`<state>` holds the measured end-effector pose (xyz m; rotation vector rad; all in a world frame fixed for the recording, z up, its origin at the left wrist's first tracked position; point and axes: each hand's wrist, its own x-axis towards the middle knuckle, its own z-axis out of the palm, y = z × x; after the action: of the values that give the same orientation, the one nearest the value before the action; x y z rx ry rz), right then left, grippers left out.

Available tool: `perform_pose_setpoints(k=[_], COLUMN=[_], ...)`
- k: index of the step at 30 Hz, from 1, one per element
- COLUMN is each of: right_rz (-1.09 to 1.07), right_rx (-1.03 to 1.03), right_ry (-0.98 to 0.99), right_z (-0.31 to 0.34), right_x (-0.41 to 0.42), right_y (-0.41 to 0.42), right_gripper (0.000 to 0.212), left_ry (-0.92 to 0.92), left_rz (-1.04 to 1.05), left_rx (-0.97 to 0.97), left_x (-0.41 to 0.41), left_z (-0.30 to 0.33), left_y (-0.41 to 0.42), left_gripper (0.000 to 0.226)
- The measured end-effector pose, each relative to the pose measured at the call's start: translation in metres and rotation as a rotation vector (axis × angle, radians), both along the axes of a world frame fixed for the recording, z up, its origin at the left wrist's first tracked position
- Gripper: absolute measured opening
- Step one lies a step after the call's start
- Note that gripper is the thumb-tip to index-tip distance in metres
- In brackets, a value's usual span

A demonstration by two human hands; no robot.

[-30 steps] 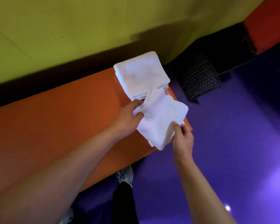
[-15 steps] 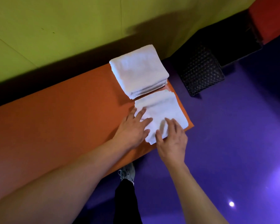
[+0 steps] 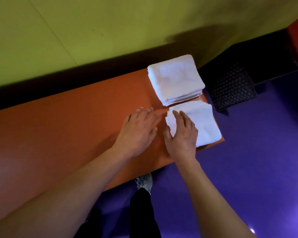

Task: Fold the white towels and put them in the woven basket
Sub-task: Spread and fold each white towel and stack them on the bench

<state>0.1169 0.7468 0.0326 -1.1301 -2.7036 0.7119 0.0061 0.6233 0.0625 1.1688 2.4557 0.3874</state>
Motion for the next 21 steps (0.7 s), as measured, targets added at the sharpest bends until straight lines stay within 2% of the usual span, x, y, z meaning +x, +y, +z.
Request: perform_pose_setpoints(k=[9, 21], right_rz=[0.212, 0.417], right_rx=[0.07, 0.054], right_ry=[0.011, 0.019], right_z=[0.044, 0.083], right_x=[-0.067, -0.126], right_y=[-0.124, -0.318], right_gripper=[0.059, 0.055], left_ry=[0.116, 0.102], left_rz=[0.191, 0.44], left_rx=[0.008, 0.026], left_x=[-0.048, -0.077], left_z=[0.038, 0.074], left_y=[-0.151, -0.365], left_gripper=[0.047, 0.045])
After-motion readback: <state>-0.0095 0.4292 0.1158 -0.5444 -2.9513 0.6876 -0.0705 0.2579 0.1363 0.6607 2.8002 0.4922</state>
